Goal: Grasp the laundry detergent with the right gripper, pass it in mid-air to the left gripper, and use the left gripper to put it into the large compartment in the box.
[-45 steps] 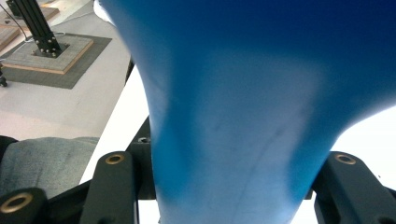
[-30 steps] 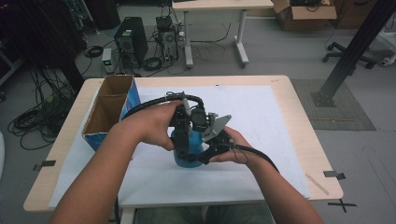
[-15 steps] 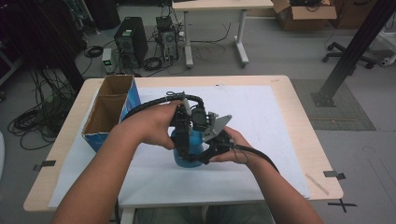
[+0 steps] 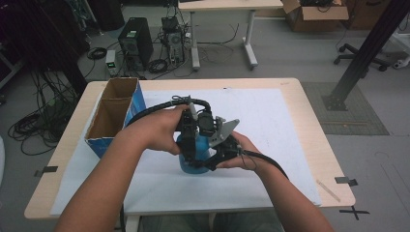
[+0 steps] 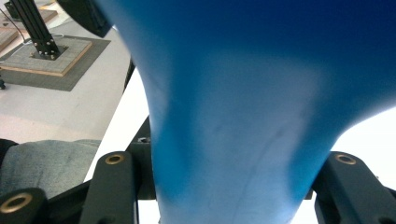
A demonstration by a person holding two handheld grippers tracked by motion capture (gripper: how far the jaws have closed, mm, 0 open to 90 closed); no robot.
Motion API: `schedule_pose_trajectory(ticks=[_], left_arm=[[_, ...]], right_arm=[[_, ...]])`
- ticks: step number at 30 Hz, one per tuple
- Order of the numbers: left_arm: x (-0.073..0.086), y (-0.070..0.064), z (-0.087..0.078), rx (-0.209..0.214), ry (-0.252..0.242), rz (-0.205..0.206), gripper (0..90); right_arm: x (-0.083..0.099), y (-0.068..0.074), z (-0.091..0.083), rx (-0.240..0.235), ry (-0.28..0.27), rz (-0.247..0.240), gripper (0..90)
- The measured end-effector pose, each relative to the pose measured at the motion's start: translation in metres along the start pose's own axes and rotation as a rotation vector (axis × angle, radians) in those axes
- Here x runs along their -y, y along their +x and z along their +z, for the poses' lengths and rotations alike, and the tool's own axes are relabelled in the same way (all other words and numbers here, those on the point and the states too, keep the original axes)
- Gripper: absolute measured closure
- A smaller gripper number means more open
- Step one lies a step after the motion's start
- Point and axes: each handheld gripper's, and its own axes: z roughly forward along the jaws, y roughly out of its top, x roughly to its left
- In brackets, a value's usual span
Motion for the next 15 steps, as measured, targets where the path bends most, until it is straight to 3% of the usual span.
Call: schedule_pose_trajectory(ticks=[14,15], left_arm=[[0.0006,-0.0008,-0.001,0.005,0.002,0.013,31.1],[0.0009,-0.0004,-0.001,0.018,0.002,0.018,36.0]], right_arm=[[-0.0015,0.0014,0.0002,-0.001,-0.002,-0.007,44.7],[-0.0015,0.0015,0.0002,-0.003,-0.001,-0.005,44.7]])
